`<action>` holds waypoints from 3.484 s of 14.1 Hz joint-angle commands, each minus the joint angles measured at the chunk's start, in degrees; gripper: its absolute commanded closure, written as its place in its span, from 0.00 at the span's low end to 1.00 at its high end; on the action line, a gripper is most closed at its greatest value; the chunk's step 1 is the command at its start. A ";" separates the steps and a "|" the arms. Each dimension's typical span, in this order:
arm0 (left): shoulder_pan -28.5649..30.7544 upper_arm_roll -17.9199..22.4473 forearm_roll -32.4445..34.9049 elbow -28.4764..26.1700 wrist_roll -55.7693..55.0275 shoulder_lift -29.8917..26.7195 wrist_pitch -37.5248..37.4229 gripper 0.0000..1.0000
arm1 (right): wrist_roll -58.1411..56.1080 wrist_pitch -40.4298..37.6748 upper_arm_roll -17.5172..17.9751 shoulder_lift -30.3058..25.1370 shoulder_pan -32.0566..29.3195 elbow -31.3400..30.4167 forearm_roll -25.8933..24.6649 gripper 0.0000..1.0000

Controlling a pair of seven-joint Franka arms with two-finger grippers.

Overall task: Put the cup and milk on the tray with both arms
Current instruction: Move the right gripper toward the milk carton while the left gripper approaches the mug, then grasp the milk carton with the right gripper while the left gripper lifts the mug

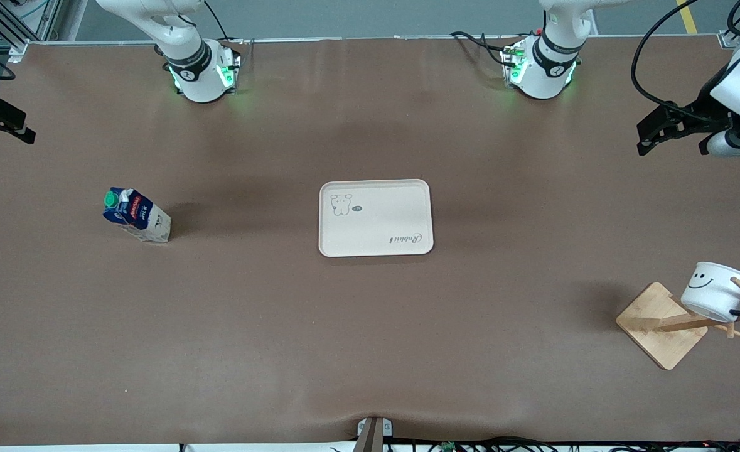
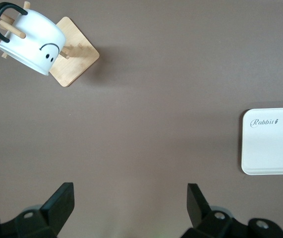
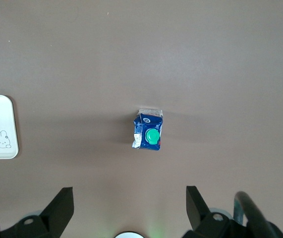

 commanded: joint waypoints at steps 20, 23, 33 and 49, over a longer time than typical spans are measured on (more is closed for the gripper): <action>13.74 0.21 0.16 -12.92 -6.19 0.28 24.93 0.00 | 0.07 -1.17 0.35 4.65 -0.77 1.14 1.48 0.00; 15.06 0.21 -1.23 -19.06 -5.58 -0.60 33.72 0.00 | -0.02 -1.00 0.35 5.00 -0.68 1.14 1.39 0.00; 18.40 0.21 -8.72 -33.41 1.98 4.58 66.52 0.00 | 0.07 3.64 0.44 10.27 -0.51 1.32 1.56 0.00; 17.87 -3.91 -8.63 -32.71 2.25 11.62 80.51 0.91 | 0.69 -0.65 0.53 24.60 -0.24 0.79 2.28 0.00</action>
